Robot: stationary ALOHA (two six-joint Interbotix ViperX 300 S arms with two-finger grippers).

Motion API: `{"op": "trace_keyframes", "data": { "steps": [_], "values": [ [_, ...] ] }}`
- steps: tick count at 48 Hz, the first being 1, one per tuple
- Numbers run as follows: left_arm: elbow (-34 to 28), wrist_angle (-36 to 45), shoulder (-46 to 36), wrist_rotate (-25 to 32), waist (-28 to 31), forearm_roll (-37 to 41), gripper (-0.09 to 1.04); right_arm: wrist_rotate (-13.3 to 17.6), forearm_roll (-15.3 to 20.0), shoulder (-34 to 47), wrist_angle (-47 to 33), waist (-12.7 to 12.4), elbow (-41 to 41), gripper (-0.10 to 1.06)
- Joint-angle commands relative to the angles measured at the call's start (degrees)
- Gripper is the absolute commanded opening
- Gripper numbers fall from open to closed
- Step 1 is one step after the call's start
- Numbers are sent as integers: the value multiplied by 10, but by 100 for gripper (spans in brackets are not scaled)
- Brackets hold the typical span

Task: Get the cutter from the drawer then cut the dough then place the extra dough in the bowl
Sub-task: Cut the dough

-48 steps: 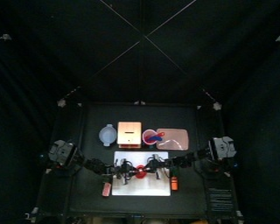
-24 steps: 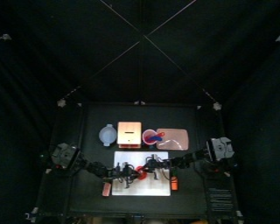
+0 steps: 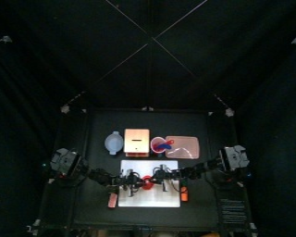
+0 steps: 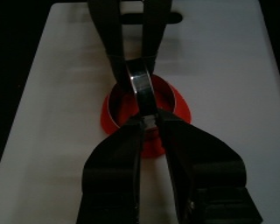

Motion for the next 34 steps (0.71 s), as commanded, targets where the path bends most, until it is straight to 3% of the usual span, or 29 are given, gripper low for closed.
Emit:
{"op": "trace_keyframes", "data": {
  "steps": [1, 18, 34],
  "values": [
    [28, 21, -7, 16, 5, -3, 54, 2, -4, -4, 25, 5, 12, 56],
    [16, 23, -18, 38, 8, 4, 58, 4, 0, -4, 26, 9, -11, 58],
    [8, -23, -54, 72, 9, 4, 76, 2, 11, -4, 62, 7, -25, 61]
  ]
}}
